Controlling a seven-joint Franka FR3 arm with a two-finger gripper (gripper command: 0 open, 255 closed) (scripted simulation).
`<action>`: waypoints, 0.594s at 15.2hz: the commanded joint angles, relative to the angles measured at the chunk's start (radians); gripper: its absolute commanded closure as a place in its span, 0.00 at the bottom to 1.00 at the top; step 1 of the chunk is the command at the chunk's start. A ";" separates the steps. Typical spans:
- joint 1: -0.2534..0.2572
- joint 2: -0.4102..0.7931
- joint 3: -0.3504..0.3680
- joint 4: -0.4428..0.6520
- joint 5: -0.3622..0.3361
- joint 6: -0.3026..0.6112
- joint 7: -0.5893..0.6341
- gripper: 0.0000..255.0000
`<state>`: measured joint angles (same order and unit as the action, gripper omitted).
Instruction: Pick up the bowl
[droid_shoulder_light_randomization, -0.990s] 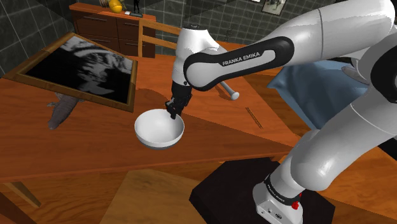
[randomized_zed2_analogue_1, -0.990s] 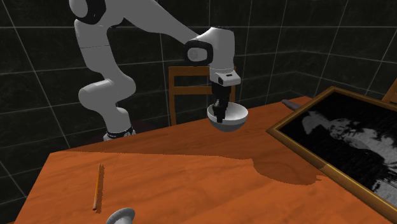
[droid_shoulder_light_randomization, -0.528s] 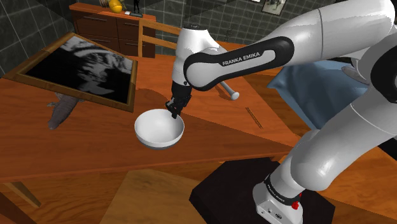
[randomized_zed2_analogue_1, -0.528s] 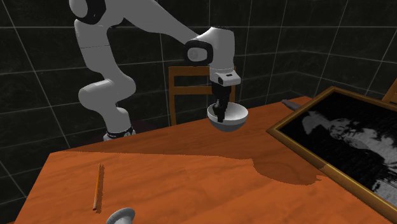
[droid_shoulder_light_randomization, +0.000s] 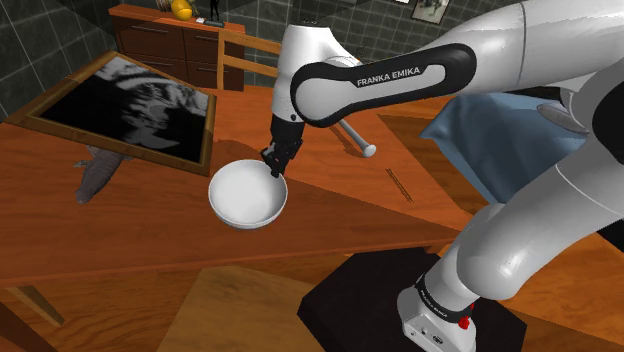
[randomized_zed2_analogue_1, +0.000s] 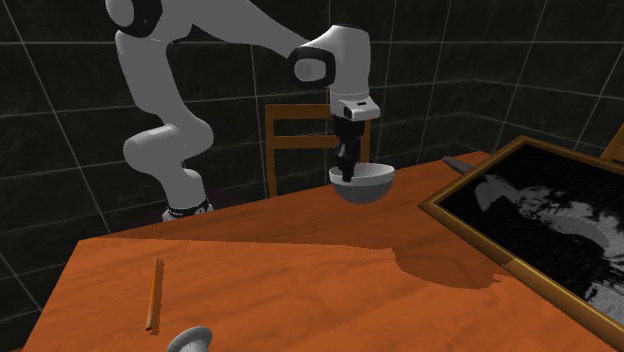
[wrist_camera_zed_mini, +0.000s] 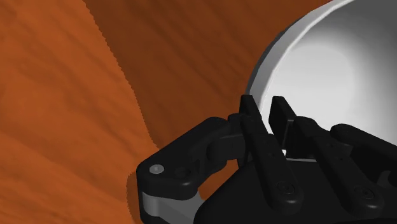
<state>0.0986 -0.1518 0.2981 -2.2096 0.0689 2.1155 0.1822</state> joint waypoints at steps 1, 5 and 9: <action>-0.001 -0.010 -0.002 0.019 0.002 -0.028 -0.002 1.00; -0.001 -0.025 -0.005 0.058 0.004 -0.082 -0.004 1.00; -0.002 -0.035 -0.008 0.091 0.006 -0.125 -0.005 1.00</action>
<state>0.0965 -0.1867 0.2904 -2.1280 0.0750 2.0000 0.1759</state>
